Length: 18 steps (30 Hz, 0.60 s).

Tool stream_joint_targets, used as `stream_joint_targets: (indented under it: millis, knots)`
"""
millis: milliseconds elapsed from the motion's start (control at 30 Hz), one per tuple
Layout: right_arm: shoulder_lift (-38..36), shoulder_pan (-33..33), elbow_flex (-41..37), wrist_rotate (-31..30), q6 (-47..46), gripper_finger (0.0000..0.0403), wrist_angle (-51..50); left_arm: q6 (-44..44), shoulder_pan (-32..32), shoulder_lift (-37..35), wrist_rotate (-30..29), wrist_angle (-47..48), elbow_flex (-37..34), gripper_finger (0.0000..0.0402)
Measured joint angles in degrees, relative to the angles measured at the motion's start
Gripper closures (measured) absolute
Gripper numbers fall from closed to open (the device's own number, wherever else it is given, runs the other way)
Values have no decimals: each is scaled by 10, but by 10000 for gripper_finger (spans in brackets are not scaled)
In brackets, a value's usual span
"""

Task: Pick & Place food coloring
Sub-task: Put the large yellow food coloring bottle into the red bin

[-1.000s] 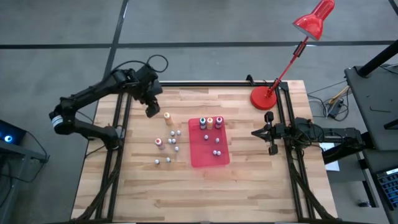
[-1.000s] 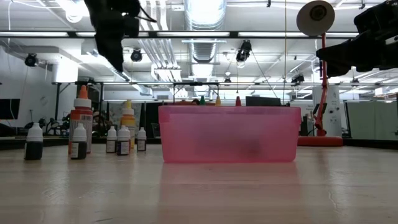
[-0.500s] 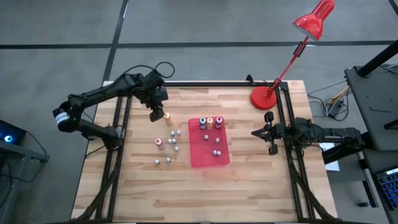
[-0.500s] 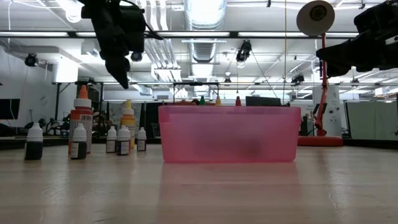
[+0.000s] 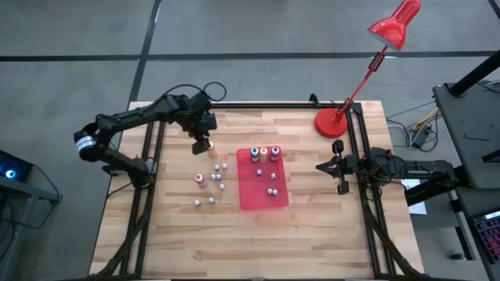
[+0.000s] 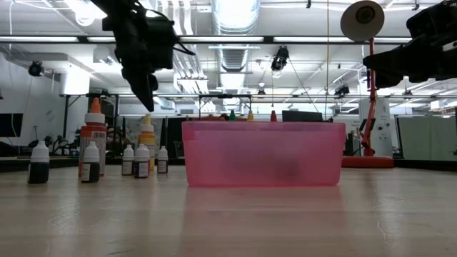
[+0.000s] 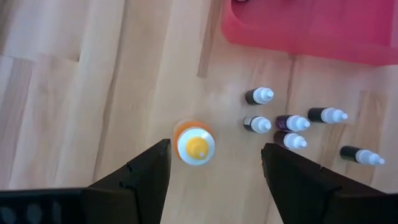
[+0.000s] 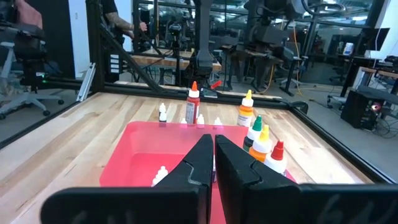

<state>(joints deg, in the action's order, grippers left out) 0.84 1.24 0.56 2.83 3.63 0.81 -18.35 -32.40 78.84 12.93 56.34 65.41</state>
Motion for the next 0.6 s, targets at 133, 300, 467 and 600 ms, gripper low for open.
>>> stream_joint_targets:
  millis: [133, 300, 467, 600]
  knots:
    - [0, 0, 0, 0, 0, 394, 0, -3, 0, 14, -4, -5, 0, 180]
    - [0, 0, 0, 0, 0, 394, 0, -3, 0, 34, -17, -7, 0, 180]
    - [0, 0, 0, 0, 0, 394, 0, -4, 0, 51, -47, -8, 0, 180]
    - [0, 0, 0, 0, 0, 394, 0, -3, 0, 61, -47, -9, 0, 180]
